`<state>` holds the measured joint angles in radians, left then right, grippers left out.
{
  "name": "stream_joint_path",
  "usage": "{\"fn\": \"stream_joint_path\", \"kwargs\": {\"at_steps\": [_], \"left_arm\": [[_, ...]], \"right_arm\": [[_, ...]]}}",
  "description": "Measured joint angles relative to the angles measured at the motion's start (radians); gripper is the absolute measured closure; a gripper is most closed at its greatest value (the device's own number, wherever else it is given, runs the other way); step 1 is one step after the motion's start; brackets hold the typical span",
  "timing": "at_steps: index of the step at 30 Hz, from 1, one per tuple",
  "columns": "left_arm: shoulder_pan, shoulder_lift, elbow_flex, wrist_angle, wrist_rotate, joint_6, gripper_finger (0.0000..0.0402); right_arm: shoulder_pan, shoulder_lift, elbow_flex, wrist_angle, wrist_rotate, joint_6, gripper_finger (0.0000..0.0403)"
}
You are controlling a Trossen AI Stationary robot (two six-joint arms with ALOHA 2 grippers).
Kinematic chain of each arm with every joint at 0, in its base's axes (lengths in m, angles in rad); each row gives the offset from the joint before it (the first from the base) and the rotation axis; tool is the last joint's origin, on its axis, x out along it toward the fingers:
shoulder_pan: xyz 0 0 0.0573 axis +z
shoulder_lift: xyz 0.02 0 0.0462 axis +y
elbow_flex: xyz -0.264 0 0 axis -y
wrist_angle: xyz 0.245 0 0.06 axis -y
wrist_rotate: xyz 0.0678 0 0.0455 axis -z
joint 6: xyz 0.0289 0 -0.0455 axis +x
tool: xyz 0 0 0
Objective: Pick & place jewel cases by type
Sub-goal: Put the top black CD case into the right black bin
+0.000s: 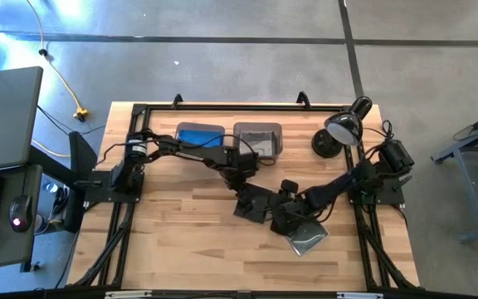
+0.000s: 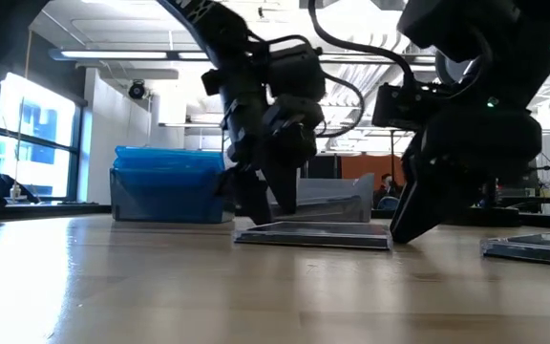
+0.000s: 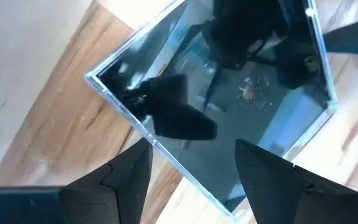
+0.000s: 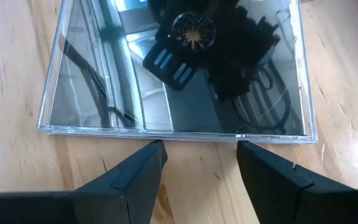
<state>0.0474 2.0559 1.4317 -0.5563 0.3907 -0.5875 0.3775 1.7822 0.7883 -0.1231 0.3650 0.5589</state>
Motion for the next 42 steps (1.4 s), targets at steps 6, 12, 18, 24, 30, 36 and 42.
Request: {"fn": "stream_joint_path", "kwargs": {"at_steps": [6,12,18,24,30,36,42], "left_arm": [[-0.005,0.001,0.135,-0.194,0.002,0.059,0.0179],[-0.015,-0.002,0.205,-0.271,-0.003,0.068,0.0179],[-0.036,-0.005,0.219,-0.279,-0.044,0.091,0.0179],[-0.052,-0.005,0.219,-0.287,-0.064,0.109,0.0179],[-0.056,-0.005,0.234,-0.294,-0.067,0.112,0.0179],[-0.055,-0.008,0.314,-0.333,-0.106,0.172,0.0180],[-0.057,-0.002,0.396,-0.284,-0.137,0.252,0.0180]], "right_arm": [[0.013,0.001,0.001,-0.017,0.018,-0.012,0.0195],[0.012,0.001,0.001,-0.020,0.005,-0.013,0.0195],[0.013,0.000,-0.004,0.022,0.021,0.013,0.0195],[0.014,0.003,-0.001,0.027,0.015,0.013,0.0195],[0.015,0.003,0.000,0.019,0.014,0.021,0.0195],[0.015,0.003,0.000,0.016,0.020,0.055,0.0195],[0.016,0.007,-0.001,0.057,0.126,0.083,0.0195]]}}
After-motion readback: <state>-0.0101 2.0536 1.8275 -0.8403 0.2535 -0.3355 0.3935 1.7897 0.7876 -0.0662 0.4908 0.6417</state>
